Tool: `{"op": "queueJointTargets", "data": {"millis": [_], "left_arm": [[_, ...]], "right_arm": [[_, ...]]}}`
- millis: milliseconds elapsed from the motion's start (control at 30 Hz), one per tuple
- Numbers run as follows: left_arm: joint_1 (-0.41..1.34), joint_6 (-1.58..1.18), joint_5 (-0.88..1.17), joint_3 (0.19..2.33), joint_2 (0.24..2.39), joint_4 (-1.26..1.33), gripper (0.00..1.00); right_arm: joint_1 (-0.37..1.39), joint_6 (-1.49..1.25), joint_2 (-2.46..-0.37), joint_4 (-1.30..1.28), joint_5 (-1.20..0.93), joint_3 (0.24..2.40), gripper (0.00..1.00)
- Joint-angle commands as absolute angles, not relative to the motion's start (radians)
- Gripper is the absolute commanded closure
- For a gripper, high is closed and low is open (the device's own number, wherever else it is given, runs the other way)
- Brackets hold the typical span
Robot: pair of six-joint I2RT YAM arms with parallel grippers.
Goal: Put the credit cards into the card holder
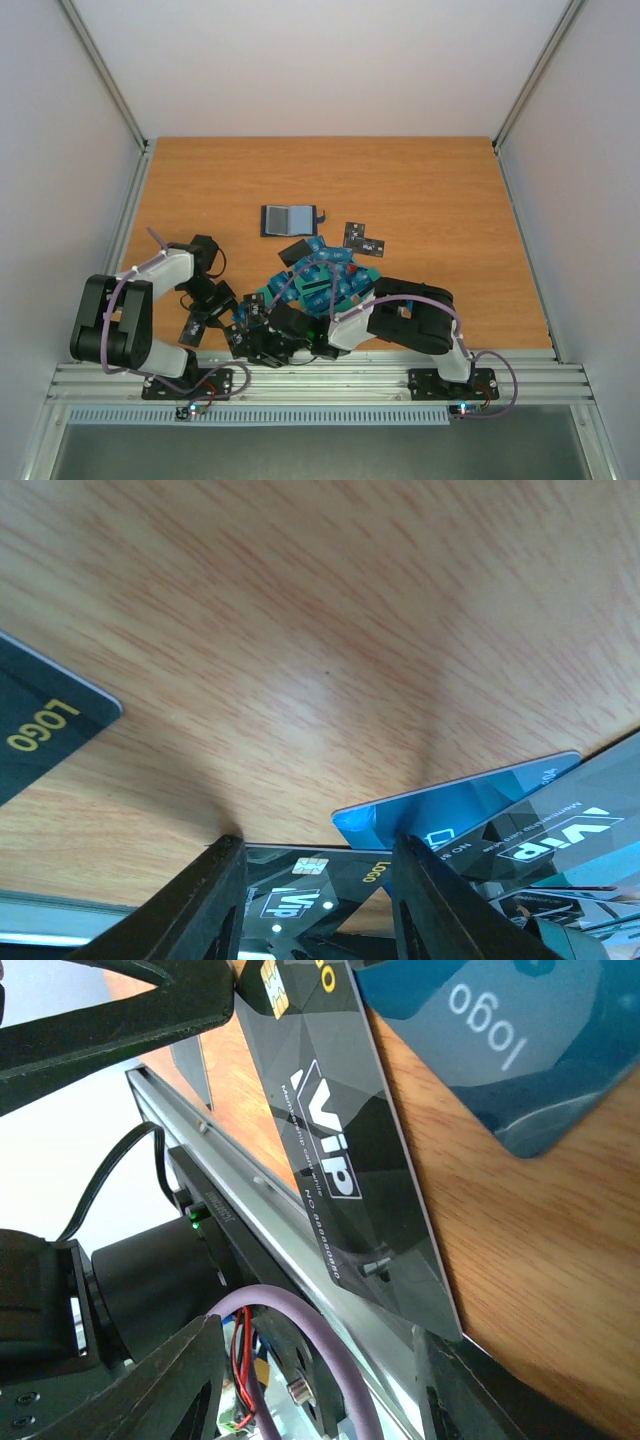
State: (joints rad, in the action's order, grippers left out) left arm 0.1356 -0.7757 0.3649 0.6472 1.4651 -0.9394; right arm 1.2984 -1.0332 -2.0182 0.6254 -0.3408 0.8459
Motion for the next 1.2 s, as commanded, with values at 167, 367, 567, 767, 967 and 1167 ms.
{"op": "queueJointTargets", "data": {"millis": [167, 367, 567, 767, 967, 1167], "left_arm": [[0.176, -0.747, 0.402, 0.574, 1.533, -0.815, 0.58], [0.178, -0.744, 0.405, 0.573, 1.536, -0.817, 0.58], [0.178, -0.766, 0.419, 0.562, 1.514, -0.83, 0.58], [0.178, -0.773, 0.447, 0.556, 1.5, -0.838, 0.58], [0.178, -0.766, 0.468, 0.548, 1.498, -0.836, 0.58], [0.178, -0.764, 0.487, 0.546, 1.492, -0.836, 0.58]], "right_arm": [[1.229, -0.985, -2.103, 0.557, -0.234, 0.864, 0.49], [1.221, -0.965, -2.084, 0.534, -0.241, 0.866, 0.51], [1.215, -0.948, -2.018, 0.462, -0.209, 0.84, 0.51], [1.212, -0.955, -1.983, 0.422, -0.168, 0.825, 0.52], [1.208, -0.951, -1.954, 0.396, -0.14, 0.828, 0.52], [1.207, -0.945, -1.951, 0.401, -0.141, 0.841, 0.54]]}}
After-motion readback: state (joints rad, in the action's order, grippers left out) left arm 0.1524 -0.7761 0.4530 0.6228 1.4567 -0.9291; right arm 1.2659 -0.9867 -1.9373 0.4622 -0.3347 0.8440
